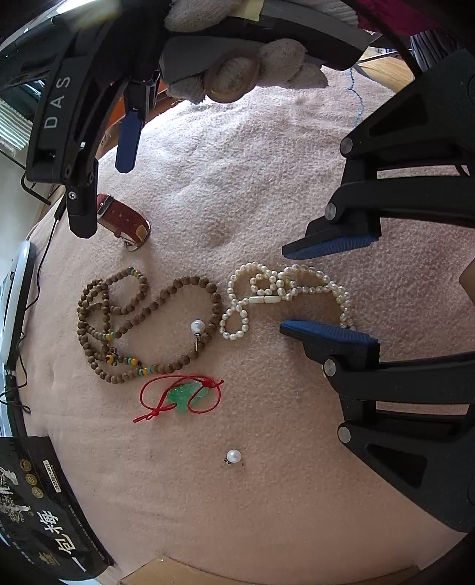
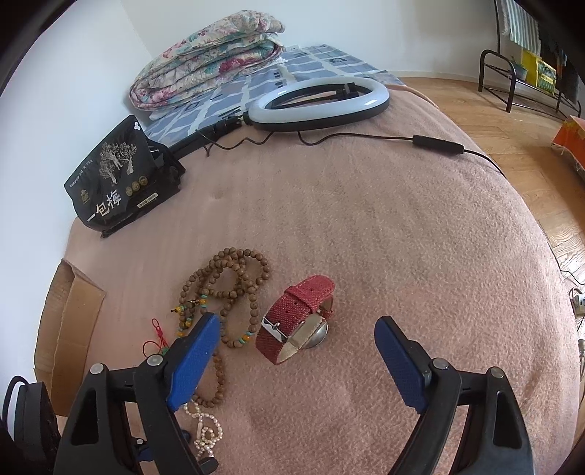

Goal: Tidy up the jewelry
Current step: 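Grasp the pearl necklace with the left gripper while the right gripper grasps the red watch, then lift and carry the necklace and watch in both grippers over the box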

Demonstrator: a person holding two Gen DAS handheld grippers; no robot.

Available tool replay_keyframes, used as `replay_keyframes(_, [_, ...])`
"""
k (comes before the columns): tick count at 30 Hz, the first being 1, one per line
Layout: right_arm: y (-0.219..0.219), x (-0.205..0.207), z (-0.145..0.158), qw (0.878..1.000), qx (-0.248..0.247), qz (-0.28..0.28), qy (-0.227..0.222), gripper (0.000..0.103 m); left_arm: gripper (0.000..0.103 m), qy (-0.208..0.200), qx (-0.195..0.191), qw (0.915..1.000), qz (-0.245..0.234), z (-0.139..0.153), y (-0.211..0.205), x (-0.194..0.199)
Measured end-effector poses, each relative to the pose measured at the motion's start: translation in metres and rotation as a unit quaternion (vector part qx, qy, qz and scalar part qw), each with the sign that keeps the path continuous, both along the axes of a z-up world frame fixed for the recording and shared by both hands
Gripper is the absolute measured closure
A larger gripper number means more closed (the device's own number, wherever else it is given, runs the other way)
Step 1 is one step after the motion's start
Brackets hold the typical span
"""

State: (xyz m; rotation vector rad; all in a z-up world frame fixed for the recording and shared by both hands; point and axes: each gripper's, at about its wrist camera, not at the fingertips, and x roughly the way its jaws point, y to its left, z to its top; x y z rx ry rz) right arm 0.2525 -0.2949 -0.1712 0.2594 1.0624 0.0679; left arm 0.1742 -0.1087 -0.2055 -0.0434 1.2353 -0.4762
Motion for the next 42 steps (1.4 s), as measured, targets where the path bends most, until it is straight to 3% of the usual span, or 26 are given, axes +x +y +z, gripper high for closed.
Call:
replay_keyframes(5, [-0.001, 0.006, -0.009, 1.0, -0.004, -0.008, 0.012, 0.017, 0.069, -0.006, 0.005, 1.0, 0.007, -0.004, -0.005, 0.004])
replay_keyframes(9, [-0.001, 0.009, -0.016, 1.0, -0.01, -0.007, 0.023, 0.022, 0.069, -0.022, 0.03, 0.9993, -0.004, -0.004, -0.015, 0.004])
replay_keyframes(13, [-0.004, 0.009, -0.021, 0.999, -0.012, -0.006, 0.029, 0.03, 0.088, -0.03, 0.044, 0.9986, 0.004, -0.006, -0.015, 0.007])
replay_keyframes(15, [-0.003, 0.009, -0.022, 1.0, -0.012, -0.002, 0.029, 0.033, 0.089, -0.025, 0.036, 0.999, 0.007, -0.006, -0.011, 0.01])
replay_keyframes(18, [0.0, 0.009, -0.022, 1.0, -0.006, 0.008, 0.028, 0.049, 0.095, -0.023, 0.035, 0.9991, 0.008, -0.006, -0.009, 0.011])
replay_keyframes(20, [0.002, 0.009, -0.024, 0.999, -0.003, 0.012, 0.032, 0.065, 0.097, -0.022, 0.036, 0.9991, 0.011, -0.007, -0.006, 0.012])
replay_keyframes(25, [0.004, 0.005, -0.022, 0.999, -0.007, 0.024, 0.023, 0.087, 0.097, -0.022, 0.025, 0.9993, 0.017, -0.003, 0.005, 0.009])
replay_keyframes(42, [0.006, -0.021, 0.019, 0.999, -0.016, 0.041, -0.029, 0.092, 0.097, -0.073, -0.043, 0.9952, 0.049, 0.058, 0.032, -0.004])
